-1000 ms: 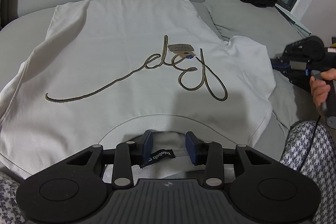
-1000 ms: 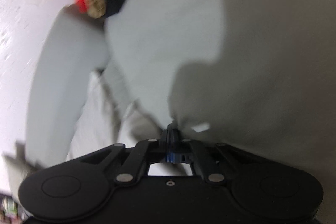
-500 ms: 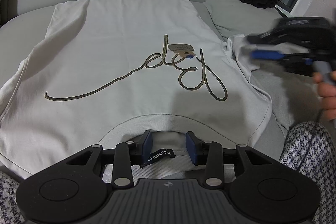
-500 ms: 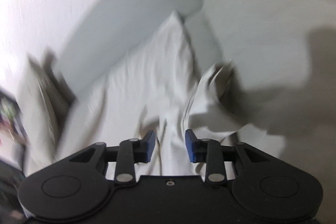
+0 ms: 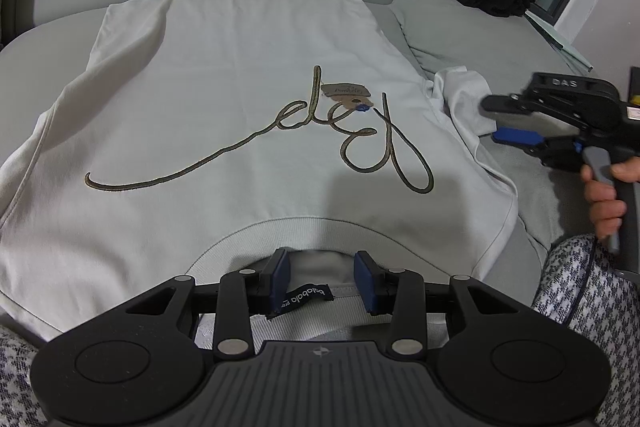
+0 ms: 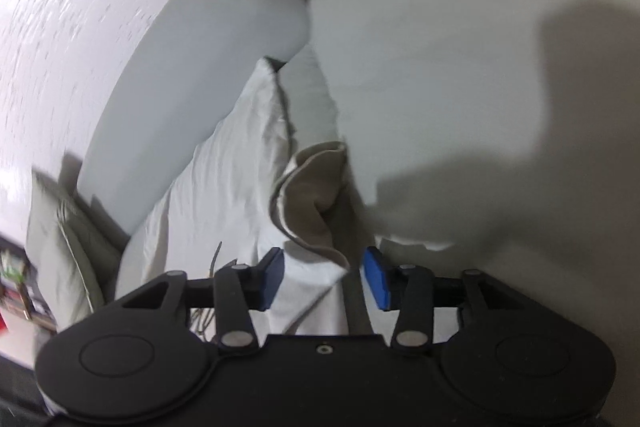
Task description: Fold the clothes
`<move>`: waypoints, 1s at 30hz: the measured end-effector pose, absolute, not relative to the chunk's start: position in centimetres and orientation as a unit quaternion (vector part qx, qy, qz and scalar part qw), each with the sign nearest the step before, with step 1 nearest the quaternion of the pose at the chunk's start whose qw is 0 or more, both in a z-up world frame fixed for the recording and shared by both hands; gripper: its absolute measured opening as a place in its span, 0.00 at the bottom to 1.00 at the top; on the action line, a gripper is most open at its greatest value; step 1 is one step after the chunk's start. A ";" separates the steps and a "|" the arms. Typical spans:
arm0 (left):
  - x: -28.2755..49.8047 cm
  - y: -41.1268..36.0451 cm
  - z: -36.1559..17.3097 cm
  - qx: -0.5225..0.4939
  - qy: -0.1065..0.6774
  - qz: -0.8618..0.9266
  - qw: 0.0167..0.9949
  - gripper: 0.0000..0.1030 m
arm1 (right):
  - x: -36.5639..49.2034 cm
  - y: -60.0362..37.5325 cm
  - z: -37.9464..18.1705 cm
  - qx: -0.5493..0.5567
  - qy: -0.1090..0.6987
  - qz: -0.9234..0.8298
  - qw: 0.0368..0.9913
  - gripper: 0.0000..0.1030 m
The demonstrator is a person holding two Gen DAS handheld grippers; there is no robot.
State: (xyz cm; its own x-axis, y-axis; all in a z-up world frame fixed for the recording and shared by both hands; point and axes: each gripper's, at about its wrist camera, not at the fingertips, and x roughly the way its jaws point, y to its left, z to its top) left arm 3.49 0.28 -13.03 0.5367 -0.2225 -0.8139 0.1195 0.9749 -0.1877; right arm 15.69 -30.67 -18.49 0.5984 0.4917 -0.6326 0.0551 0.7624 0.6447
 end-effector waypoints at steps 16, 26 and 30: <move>3.6 -0.1 -12.8 -0.052 0.475 -0.100 0.873 0.36 | 13.5 -31.1 -11.9 0.223 0.331 0.021 0.917 0.02; 2.8 0.5 -11.4 -0.038 0.464 -0.102 0.879 0.36 | 14.4 -30.8 -12.6 0.165 0.400 -0.089 0.897 0.21; 1.2 2.6 -9.3 -0.044 0.425 -0.070 0.901 0.36 | 12.3 -29.5 -10.2 0.170 0.367 -0.075 0.912 0.39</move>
State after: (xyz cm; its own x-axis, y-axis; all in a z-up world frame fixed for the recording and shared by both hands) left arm 1.16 2.62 -9.29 0.6283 -0.1632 -0.7607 0.0878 0.9864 -0.1390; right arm 12.31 -29.53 -10.21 0.7198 -0.0115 -0.6941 0.2603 0.9314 0.2544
